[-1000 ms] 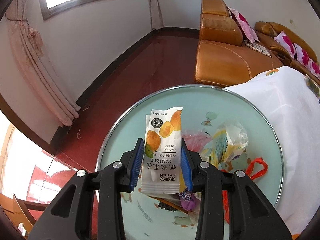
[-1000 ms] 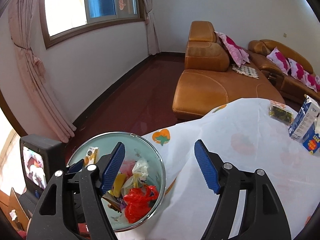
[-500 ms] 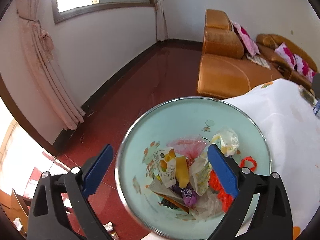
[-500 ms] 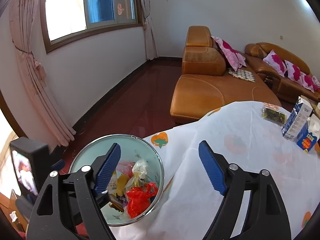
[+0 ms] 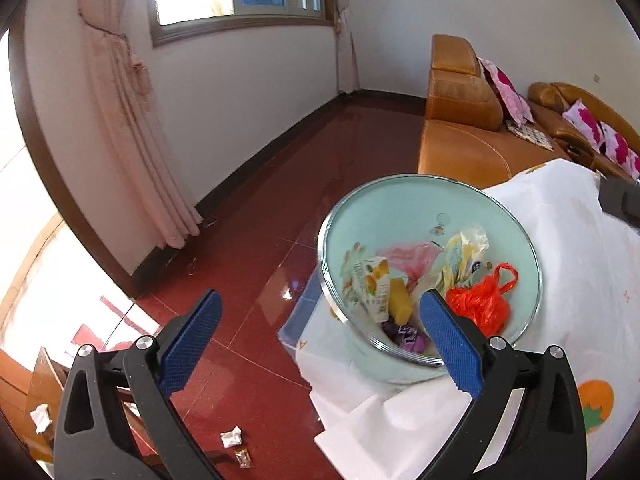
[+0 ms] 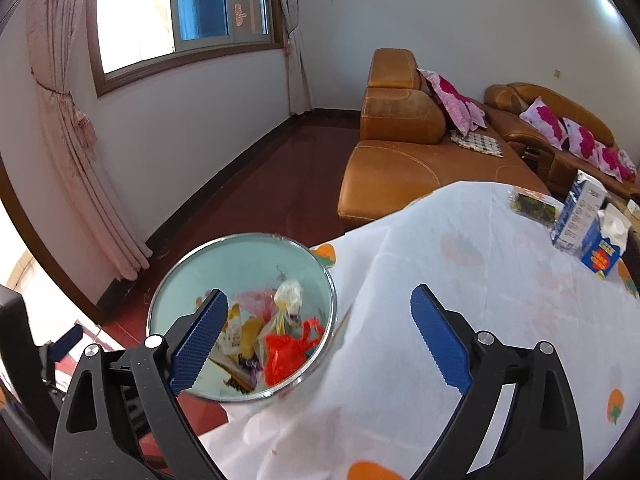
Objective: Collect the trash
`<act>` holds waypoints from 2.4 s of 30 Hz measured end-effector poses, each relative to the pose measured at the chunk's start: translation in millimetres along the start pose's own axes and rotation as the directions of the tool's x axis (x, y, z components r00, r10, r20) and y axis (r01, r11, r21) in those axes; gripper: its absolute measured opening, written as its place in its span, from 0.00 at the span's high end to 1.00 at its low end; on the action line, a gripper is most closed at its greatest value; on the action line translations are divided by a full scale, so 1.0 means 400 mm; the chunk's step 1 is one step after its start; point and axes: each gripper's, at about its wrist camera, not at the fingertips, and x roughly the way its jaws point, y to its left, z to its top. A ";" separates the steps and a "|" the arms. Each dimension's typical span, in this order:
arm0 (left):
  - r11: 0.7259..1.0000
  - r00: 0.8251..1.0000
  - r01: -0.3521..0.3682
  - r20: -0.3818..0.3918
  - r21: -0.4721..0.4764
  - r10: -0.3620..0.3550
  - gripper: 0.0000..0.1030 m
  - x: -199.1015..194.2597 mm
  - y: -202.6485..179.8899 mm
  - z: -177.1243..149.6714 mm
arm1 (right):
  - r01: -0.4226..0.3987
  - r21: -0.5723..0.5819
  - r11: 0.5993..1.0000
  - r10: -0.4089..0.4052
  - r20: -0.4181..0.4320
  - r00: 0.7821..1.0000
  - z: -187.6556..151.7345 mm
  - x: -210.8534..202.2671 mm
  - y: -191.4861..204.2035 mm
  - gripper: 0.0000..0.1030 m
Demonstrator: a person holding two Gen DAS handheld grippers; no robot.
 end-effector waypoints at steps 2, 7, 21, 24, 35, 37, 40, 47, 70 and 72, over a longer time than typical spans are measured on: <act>1.000 1.000 0.012 0.005 -0.019 -0.012 0.06 -0.026 0.014 -0.011 | 0.005 0.009 1.000 -0.005 0.005 1.000 -0.018 -0.021 -0.003 0.11; 0.999 0.999 0.029 0.046 -0.027 -0.028 0.06 -0.100 0.025 -0.024 | 0.036 0.019 0.999 -0.037 0.041 0.998 -0.060 -0.092 -0.014 0.11; 0.998 0.972 0.064 0.227 -0.013 -0.059 0.06 -0.314 0.017 -0.027 | 0.105 0.077 0.991 -0.120 0.219 0.968 -0.113 -0.319 -0.056 0.08; 0.999 0.956 0.043 0.292 0.000 -0.041 0.06 -0.370 0.014 -0.022 | 0.121 0.081 0.989 -0.138 0.267 0.954 -0.120 -0.369 -0.056 0.06; 0.999 0.923 0.046 0.382 0.023 -0.051 0.06 -0.466 0.004 -0.022 | 0.138 0.123 0.983 -0.173 0.363 0.916 -0.128 -0.483 -0.052 0.05; 0.998 0.922 0.054 0.382 0.025 -0.060 0.06 -0.471 0.003 -0.021 | 0.135 0.124 0.983 -0.172 0.364 0.915 -0.128 -0.489 -0.048 0.05; 0.998 0.917 0.054 0.393 0.026 -0.060 0.06 -0.486 0.009 -0.020 | 0.129 0.121 0.984 -0.165 0.362 0.917 -0.127 -0.493 -0.042 0.05; 0.999 0.911 0.043 0.411 0.018 -0.046 0.06 -0.498 0.016 -0.019 | 0.121 0.118 0.986 -0.156 0.366 0.917 -0.122 -0.503 -0.035 0.05; 0.999 0.910 0.045 0.412 0.025 -0.052 0.06 -0.505 0.014 -0.024 | 0.126 0.112 0.986 -0.158 0.364 0.918 -0.126 -0.512 -0.030 0.05; 0.999 0.910 0.046 0.412 0.026 -0.053 0.06 -0.506 0.014 -0.024 | 0.126 0.112 0.986 -0.159 0.364 0.918 -0.126 -0.511 -0.030 0.05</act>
